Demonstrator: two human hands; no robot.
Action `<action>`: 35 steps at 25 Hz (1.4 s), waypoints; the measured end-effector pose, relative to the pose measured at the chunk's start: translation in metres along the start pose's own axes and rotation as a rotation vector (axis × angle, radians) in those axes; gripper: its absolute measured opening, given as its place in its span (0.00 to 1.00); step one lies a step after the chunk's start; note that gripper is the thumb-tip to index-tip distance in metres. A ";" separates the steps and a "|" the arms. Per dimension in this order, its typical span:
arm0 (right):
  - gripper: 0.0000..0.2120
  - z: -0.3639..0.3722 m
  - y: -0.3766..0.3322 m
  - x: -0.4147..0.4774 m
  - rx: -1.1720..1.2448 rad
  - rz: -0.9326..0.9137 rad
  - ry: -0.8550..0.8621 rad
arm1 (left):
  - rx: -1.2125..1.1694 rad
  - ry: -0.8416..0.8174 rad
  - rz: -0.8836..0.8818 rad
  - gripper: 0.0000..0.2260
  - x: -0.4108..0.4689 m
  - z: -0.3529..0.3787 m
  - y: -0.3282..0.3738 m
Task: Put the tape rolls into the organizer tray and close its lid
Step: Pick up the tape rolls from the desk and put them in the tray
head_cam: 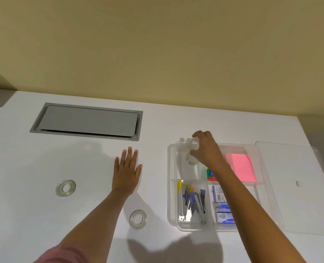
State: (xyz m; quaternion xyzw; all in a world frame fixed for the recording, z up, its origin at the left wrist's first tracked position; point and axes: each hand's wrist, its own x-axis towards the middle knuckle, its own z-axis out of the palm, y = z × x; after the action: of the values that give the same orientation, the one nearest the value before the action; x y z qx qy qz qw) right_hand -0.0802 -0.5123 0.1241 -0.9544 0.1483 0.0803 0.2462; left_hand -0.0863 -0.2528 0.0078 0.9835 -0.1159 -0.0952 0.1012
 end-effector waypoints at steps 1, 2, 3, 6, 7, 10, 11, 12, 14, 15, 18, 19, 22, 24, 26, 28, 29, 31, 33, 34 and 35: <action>0.23 0.001 0.006 -0.009 -0.044 0.001 -0.034 | 0.002 -0.004 -0.006 0.44 -0.005 0.000 0.001; 0.23 0.003 0.011 -0.018 -0.090 -0.004 -0.060 | 0.009 -0.005 -0.010 0.44 -0.009 0.001 0.001; 0.23 0.007 0.015 -0.025 -0.136 -0.016 -0.072 | 0.018 -0.003 -0.015 0.45 -0.013 0.001 0.002; 0.22 0.022 0.017 -0.036 -0.302 -0.091 -0.064 | 0.014 -0.016 -0.040 0.39 -0.023 0.002 0.005; 0.22 0.027 0.017 -0.036 -0.352 -0.118 -0.066 | 0.026 -0.022 -0.046 0.32 -0.025 0.002 0.006; 0.21 0.036 0.016 -0.034 -0.462 -0.147 -0.085 | 0.010 -0.038 -0.059 0.26 -0.031 0.005 0.005; 0.21 0.037 0.016 -0.033 -0.494 -0.151 -0.089 | 0.012 -0.040 -0.056 0.26 -0.032 0.003 0.005; 0.21 0.038 0.018 -0.033 -0.524 -0.157 -0.092 | 0.022 -0.045 -0.050 0.27 -0.034 0.002 0.005; 0.22 0.040 0.019 -0.032 -0.571 -0.171 -0.099 | 0.007 -0.037 -0.034 0.41 -0.036 -0.001 0.005; 0.22 0.040 0.019 -0.032 -0.587 -0.177 -0.103 | 0.003 -0.032 -0.032 0.47 -0.036 -0.001 0.005; 0.23 0.040 0.020 -0.031 -0.607 -0.190 -0.111 | 0.000 -0.040 -0.038 0.51 -0.036 -0.001 0.005; 0.23 0.040 0.020 -0.031 -0.611 -0.191 -0.113 | 0.006 -0.047 -0.038 0.51 -0.036 -0.002 0.005; 0.23 0.041 0.020 -0.032 -0.621 -0.184 -0.123 | -0.007 -0.050 -0.033 0.51 -0.036 -0.004 0.004; 0.24 0.040 0.019 -0.033 -0.612 -0.177 -0.128 | -0.006 -0.050 -0.022 0.51 -0.038 -0.005 0.004; 0.22 0.039 0.017 -0.034 -0.565 -0.166 -0.104 | -0.006 -0.050 -0.020 0.51 -0.038 -0.005 0.003; 0.21 0.039 0.013 -0.037 -0.466 -0.162 -0.045 | 0.015 -0.051 -0.017 0.51 -0.041 -0.005 0.001; 0.21 0.041 0.008 -0.040 -0.404 -0.165 -0.007 | 0.013 -0.051 -0.014 0.50 -0.043 -0.005 -0.001; 0.20 0.045 -0.003 -0.052 -0.272 -0.190 0.068 | -0.005 -0.049 -0.004 0.45 -0.050 -0.005 -0.004; 0.17 0.053 -0.017 -0.068 -0.173 -0.235 0.127 | 0.010 -0.049 0.006 0.38 -0.061 -0.006 -0.008; 0.17 0.057 -0.021 -0.071 -0.139 -0.254 0.141 | 0.009 -0.051 0.008 0.37 -0.061 -0.006 -0.009; 0.16 0.061 -0.026 -0.075 -0.119 -0.273 0.143 | 0.006 -0.050 0.007 0.36 -0.062 -0.006 -0.010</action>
State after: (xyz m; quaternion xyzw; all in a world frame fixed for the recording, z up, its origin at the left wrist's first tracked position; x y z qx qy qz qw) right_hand -0.1479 -0.4423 0.1001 -0.9819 0.0292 -0.0134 0.1869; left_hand -0.1427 -0.2271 0.0215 0.9807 -0.1223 -0.1190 0.0956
